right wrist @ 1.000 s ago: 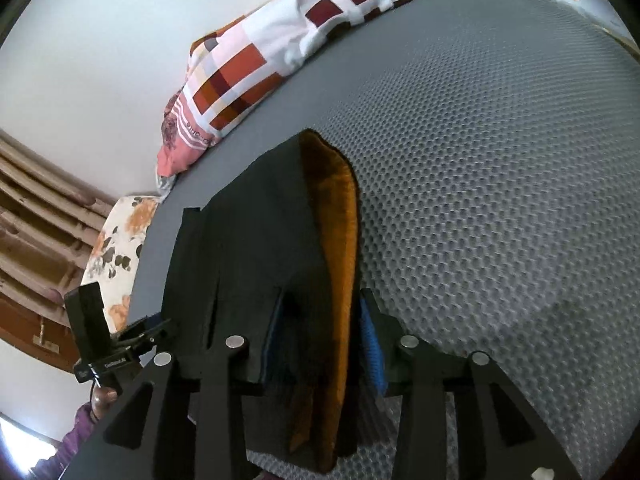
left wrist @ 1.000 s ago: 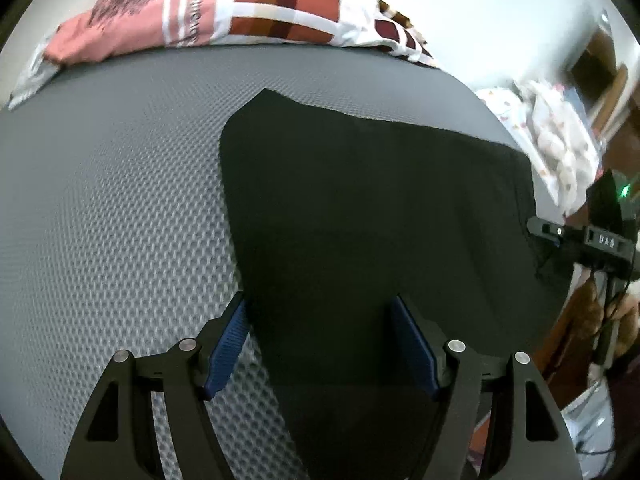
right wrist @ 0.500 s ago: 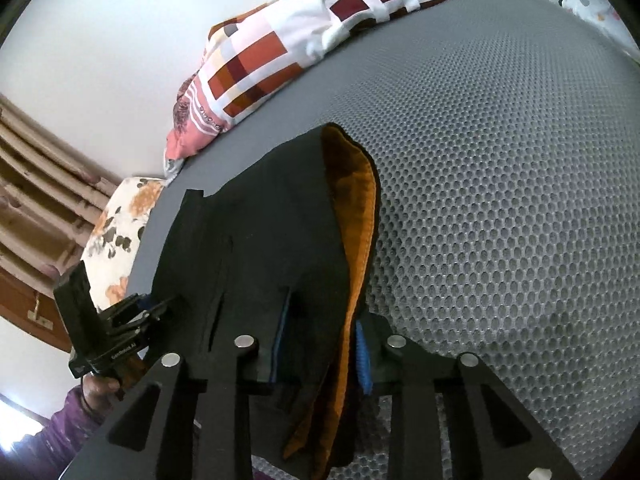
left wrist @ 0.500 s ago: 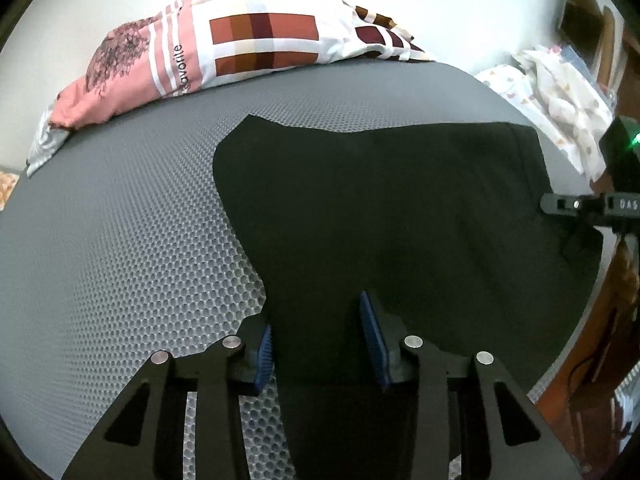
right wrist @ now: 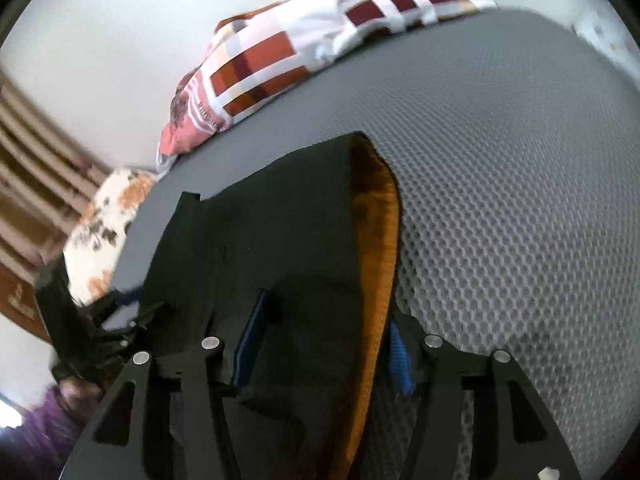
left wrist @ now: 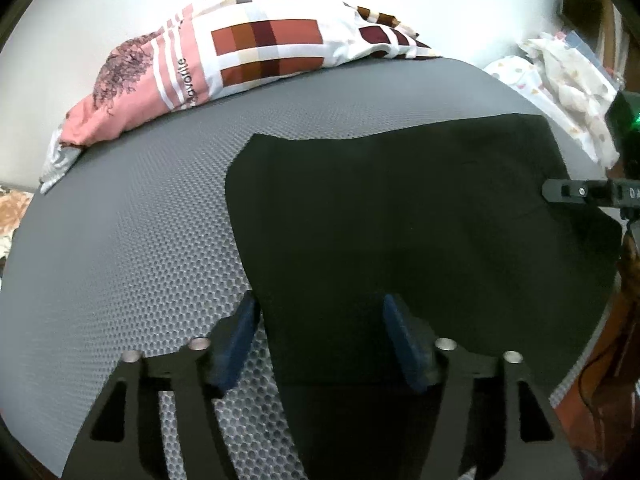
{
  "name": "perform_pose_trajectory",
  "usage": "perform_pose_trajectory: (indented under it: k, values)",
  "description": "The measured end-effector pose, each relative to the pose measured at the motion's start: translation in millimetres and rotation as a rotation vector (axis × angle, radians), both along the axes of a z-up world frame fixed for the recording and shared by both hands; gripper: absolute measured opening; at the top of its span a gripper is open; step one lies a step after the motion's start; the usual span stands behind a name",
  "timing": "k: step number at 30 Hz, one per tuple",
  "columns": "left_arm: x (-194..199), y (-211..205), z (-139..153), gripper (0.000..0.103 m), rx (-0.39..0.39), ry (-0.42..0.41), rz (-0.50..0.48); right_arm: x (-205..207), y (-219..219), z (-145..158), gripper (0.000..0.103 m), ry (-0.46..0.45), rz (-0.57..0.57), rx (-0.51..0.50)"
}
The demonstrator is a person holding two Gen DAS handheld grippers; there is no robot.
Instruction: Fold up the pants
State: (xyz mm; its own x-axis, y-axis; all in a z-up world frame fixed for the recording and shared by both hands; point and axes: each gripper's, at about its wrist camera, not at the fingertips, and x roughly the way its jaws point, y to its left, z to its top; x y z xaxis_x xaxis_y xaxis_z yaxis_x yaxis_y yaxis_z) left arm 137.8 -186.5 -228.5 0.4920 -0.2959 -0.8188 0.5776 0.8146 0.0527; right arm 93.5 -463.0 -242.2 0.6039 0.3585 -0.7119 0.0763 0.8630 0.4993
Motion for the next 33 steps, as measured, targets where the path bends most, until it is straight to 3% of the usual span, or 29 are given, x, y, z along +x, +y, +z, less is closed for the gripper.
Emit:
perform_pose_trajectory:
  k: [7,16,24,30,33]
  values:
    - [5.2,4.5,-3.6,0.083,-0.017,0.004,0.037,-1.2,-4.7,-2.1,0.053,-0.060,0.002,0.009]
    - [2.7,0.3,-2.2,0.084,-0.010,-0.018,0.035,0.4,-6.6,0.2,0.055,-0.062,0.047,0.013]
    - [-2.2,-4.6,-2.9,0.084,0.016,-0.062,0.033,3.9,15.9,7.4,0.073,-0.068,0.095,-0.106]
    - [-3.7,-5.4,-2.7,0.084,0.024,-0.070,0.040,2.8,22.3,7.3,0.078,-0.080,0.098,-0.135]
    - [-5.8,-6.5,-2.4,0.084,0.034,-0.082,0.037,1.4,17.0,6.2,0.078,-0.093,0.090,-0.094]
